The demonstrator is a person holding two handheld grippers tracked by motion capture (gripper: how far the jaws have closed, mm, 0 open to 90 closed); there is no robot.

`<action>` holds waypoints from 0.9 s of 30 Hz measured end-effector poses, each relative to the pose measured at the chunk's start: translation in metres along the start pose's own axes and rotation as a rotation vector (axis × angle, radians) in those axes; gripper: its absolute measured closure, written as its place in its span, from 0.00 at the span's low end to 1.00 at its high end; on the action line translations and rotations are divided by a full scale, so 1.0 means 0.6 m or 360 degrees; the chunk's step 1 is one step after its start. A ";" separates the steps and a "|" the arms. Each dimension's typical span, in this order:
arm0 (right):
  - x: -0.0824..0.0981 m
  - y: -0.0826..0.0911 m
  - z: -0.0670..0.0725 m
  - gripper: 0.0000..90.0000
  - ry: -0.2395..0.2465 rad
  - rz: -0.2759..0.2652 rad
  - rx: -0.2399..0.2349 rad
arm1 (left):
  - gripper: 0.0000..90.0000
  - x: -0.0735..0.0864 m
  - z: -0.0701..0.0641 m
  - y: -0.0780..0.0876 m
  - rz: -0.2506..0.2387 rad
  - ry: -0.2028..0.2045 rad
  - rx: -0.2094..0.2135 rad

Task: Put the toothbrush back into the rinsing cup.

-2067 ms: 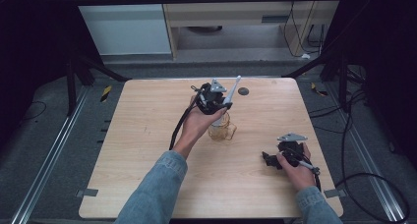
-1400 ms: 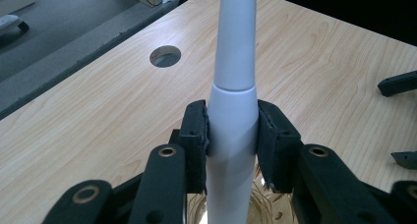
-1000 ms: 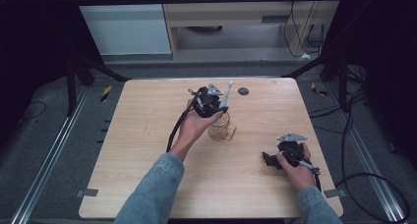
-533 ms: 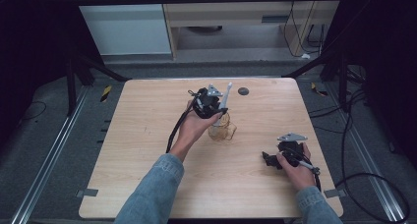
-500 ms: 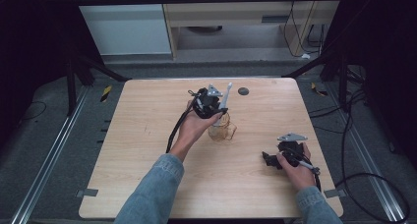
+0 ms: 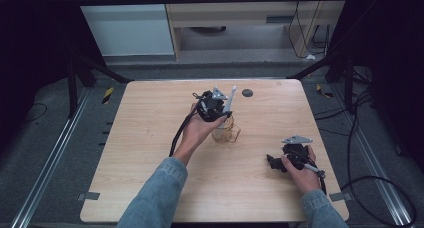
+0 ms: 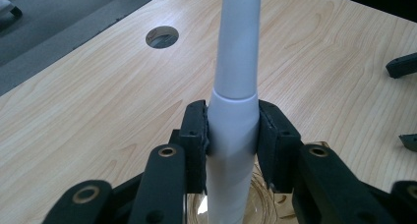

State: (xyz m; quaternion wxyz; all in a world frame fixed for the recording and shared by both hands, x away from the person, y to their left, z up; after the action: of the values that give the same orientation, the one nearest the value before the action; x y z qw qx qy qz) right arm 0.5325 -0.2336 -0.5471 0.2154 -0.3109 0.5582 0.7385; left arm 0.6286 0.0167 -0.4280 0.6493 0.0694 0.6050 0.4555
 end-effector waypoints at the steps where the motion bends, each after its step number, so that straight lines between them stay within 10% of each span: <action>1: 0.000 0.000 0.000 0.00 0.0002 0.0001 0.0001 | 0.74 0.000 0.000 0.000 -0.0001 0.0002 0.0001; 27: 0.000 0.000 0.000 0.00 -0.0001 0.0000 -0.0001 | 0.74 -0.007 -0.007 -0.011 0.0031 0.0000 0.0029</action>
State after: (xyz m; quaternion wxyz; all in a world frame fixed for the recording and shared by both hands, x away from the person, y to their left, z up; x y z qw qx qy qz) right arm 0.5324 -0.2336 -0.5471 0.2157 -0.3106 0.5579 0.7387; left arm 0.6293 0.0079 -0.4302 0.6442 0.0810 0.6085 0.4563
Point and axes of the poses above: each handheld gripper's, and its own axes: y roughly backward along the jaws, x roughly out of its underside, z roughly to its left, the point moved 5 cm from there along -y, roughly forward along the jaws, and after that the axes turned 15 degrees about -y, right-handed, at the moved point
